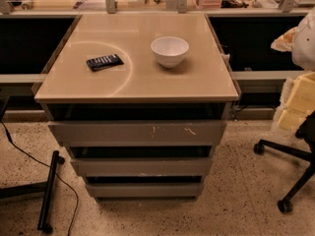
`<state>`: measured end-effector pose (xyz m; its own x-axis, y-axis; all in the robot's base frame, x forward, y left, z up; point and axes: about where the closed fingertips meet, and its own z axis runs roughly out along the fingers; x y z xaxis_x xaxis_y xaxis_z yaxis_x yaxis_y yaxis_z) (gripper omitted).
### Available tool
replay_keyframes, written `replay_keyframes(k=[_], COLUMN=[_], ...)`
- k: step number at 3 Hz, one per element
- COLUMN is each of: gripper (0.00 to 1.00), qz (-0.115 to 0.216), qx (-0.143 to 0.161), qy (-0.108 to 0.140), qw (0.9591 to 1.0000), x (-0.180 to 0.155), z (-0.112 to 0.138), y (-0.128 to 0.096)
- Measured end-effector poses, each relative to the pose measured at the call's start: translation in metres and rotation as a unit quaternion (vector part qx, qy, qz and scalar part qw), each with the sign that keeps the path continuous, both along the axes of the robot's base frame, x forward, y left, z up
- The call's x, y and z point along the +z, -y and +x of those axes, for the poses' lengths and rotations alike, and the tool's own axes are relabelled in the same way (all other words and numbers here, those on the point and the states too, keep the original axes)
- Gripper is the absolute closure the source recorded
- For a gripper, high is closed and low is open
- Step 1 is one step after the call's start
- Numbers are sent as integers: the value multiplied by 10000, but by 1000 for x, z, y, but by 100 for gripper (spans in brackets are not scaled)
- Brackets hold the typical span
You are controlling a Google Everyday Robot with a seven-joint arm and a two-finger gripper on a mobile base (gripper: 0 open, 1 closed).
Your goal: Open bottom drawer
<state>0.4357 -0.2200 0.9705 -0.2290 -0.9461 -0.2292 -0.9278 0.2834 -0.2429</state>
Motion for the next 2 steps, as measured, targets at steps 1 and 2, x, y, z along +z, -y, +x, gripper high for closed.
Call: replay_keyframes(k=[1,2], gripper=[0,0], qz=[541,1484], qx=[-4,-170], qy=[-80,-242], qw=[9985,9885], x=[-47,-131], z=[-14,-37], y=[8,15])
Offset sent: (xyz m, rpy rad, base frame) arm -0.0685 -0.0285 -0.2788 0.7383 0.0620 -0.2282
